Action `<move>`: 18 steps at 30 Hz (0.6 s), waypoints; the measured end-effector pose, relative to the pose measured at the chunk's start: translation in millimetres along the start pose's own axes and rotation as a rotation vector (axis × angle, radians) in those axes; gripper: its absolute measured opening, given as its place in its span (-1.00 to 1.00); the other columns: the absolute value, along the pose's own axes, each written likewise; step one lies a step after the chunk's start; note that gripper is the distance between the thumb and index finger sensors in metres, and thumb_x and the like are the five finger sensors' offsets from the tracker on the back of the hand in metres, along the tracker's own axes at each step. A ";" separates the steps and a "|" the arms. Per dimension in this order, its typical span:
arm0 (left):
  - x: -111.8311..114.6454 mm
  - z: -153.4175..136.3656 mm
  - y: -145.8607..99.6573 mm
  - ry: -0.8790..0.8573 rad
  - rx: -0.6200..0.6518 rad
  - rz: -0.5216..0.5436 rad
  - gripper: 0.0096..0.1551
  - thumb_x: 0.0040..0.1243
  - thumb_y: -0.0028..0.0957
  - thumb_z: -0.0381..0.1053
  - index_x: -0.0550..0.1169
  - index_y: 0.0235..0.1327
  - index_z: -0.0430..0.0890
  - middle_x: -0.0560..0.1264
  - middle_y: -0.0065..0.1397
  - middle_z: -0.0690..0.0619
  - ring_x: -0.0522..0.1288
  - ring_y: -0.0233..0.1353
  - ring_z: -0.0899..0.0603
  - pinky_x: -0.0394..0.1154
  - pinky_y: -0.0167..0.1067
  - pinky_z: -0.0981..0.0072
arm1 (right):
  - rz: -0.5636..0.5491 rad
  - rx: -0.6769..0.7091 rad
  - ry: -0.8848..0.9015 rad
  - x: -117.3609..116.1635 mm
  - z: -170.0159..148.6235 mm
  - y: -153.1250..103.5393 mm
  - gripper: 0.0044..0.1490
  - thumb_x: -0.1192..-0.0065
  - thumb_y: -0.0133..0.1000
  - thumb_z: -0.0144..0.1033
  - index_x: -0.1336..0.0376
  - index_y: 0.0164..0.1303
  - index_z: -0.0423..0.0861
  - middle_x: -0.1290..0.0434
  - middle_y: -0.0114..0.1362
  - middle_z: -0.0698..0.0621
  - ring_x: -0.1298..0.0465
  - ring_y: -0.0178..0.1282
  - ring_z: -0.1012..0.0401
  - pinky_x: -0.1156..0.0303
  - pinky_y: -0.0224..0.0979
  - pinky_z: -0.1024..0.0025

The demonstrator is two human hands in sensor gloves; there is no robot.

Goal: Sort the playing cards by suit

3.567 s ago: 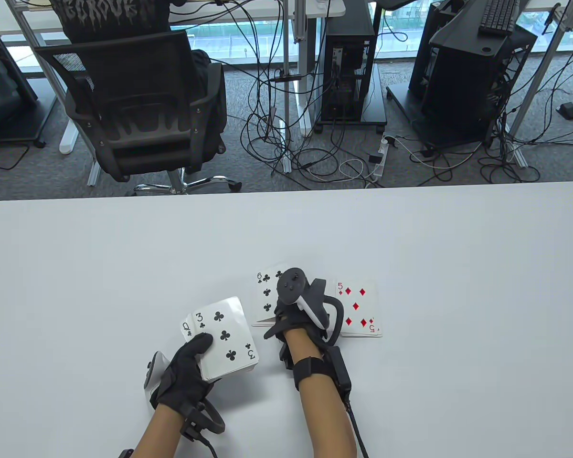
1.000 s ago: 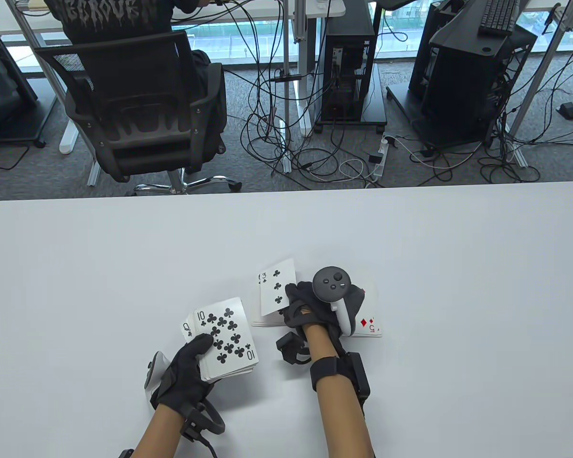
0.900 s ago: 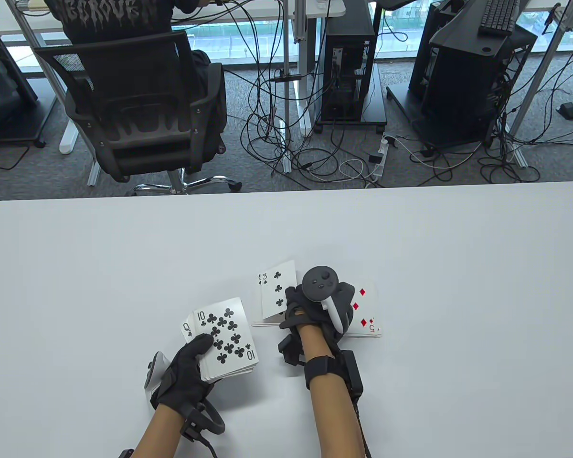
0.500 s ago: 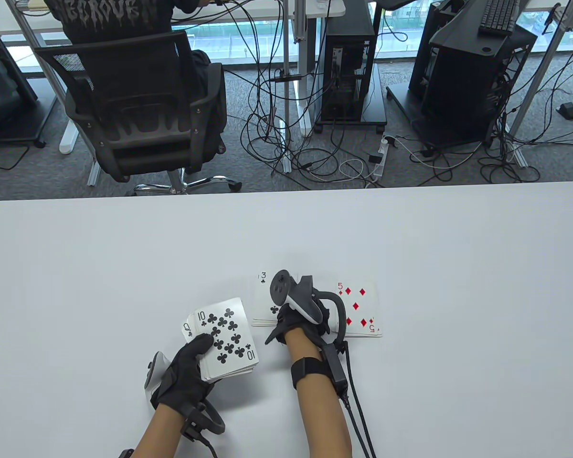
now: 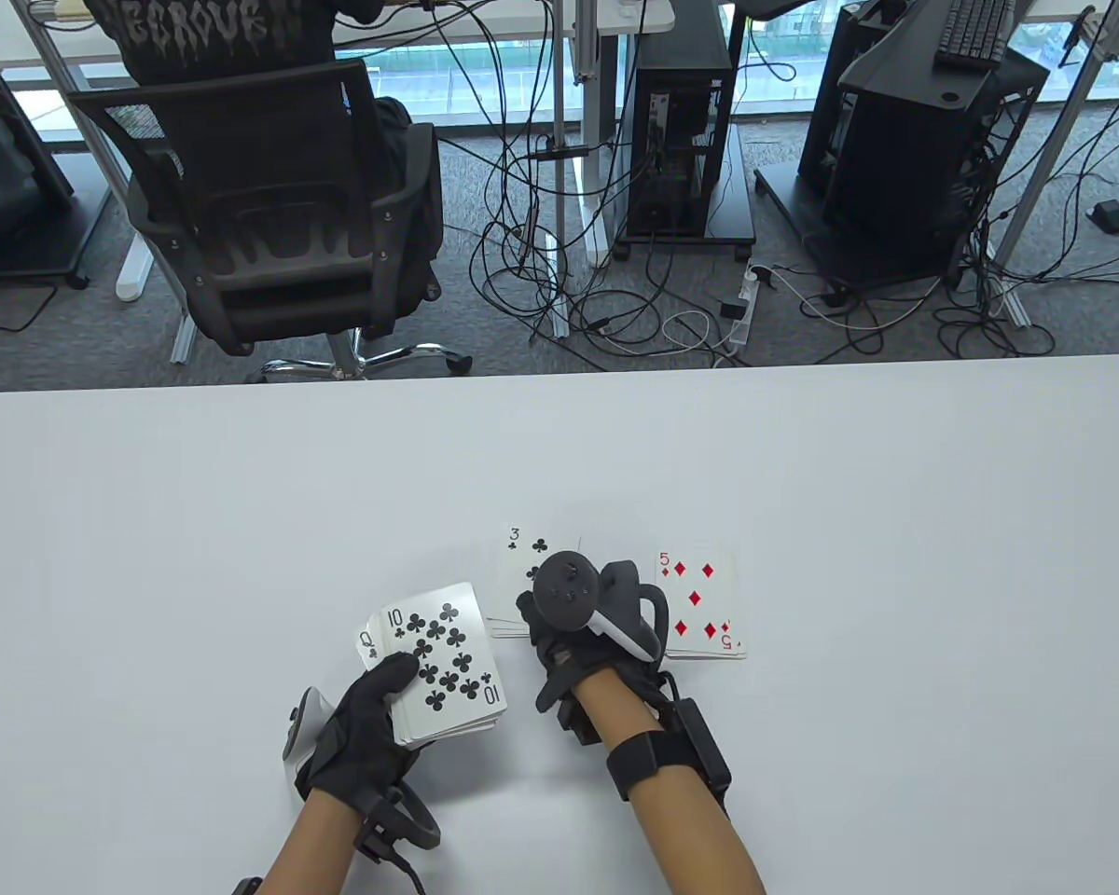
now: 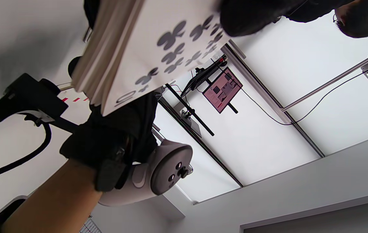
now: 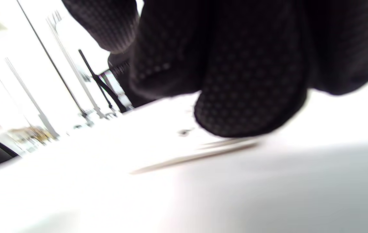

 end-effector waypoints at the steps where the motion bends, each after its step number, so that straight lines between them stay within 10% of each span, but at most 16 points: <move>1: 0.0 -0.1 0.0 0.001 -0.001 0.000 -0.30 -0.01 0.37 0.21 -0.04 0.60 0.14 0.12 0.66 0.09 0.31 0.58 -0.11 0.37 0.45 0.12 | 0.023 0.036 0.109 0.2 4.7 -6.8 -0.32 -0.06 0.21 -0.23 -0.33 -0.07 -0.65 -0.60 -0.44 -0.07 -0.65 -0.51 0.03 -0.60 -0.26 0.02; 6: -0.4 -0.8 -0.3 -0.007 -0.001 0.001 -0.30 -0.01 0.37 0.21 -0.04 0.60 0.14 0.13 0.66 0.09 0.31 0.58 -0.11 0.38 0.45 0.12 | 0.053 0.115 0.373 -1.9 20.5 -33.7 -0.29 0.02 0.25 -0.23 -0.31 -0.06 -0.68 -0.59 -0.41 -0.10 -0.64 -0.47 0.00 -0.58 -0.23 -0.02; 18: -0.1 -2.0 -0.5 0.003 -0.007 0.000 -0.30 -0.01 0.37 0.21 -0.03 0.60 0.14 0.13 0.66 0.09 0.31 0.58 -0.11 0.38 0.45 0.12 | 0.087 0.194 0.304 -2.5 41.1 -56.4 -0.04 -0.13 0.20 -0.03 -0.16 0.11 -0.75 -0.55 -0.21 -0.22 -0.61 -0.27 -0.12 -0.52 -0.09 -0.16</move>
Point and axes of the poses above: the tracker on the back of each hand, its own z axis roughly to the thumb side, its own y axis roughly from the wrist to the fingertips, x = y × z, the point moved 4 cm from there along y, roughly from the wrist to the fingertips
